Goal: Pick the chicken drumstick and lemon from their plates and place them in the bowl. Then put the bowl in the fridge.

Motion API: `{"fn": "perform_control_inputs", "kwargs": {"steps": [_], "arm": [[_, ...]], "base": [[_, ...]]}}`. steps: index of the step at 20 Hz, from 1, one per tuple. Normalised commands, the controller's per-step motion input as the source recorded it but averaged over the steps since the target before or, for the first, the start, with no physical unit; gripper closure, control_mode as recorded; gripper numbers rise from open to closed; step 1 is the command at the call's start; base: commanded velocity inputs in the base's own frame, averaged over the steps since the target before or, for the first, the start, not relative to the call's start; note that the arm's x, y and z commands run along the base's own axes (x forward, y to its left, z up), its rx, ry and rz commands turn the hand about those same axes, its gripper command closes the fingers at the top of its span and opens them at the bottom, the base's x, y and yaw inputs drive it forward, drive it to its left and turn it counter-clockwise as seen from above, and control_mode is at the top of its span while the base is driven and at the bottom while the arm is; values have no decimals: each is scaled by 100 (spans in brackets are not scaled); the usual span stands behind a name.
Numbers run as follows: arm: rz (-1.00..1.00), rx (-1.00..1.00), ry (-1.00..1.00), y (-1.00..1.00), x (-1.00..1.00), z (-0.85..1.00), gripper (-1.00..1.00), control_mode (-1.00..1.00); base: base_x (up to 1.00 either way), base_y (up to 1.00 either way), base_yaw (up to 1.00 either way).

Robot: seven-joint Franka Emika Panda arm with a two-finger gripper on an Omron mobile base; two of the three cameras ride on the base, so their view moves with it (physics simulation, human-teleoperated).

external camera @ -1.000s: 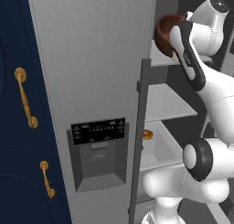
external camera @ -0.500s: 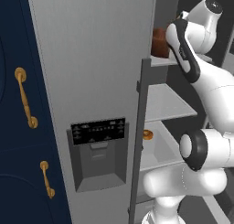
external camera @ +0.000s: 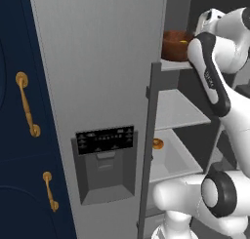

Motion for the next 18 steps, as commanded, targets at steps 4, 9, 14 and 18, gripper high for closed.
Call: {"fn": "perform_control_inputs", "kwargs": {"steps": [4, 9, 14, 18], "arm": [[-12, 4, -11, 56, -100, 10, -100, -100], [-20, 13, -1, 3, -100, 21, -100, -100], [-19, 15, 0, 8, -100, -7, -100, -100], [-21, 22, 2, 13, -100, -6, -100, -100]], "base": [[0, 0, 0], [0, 0, 0], [0, 0, 0], [0, 0, 0]]}}
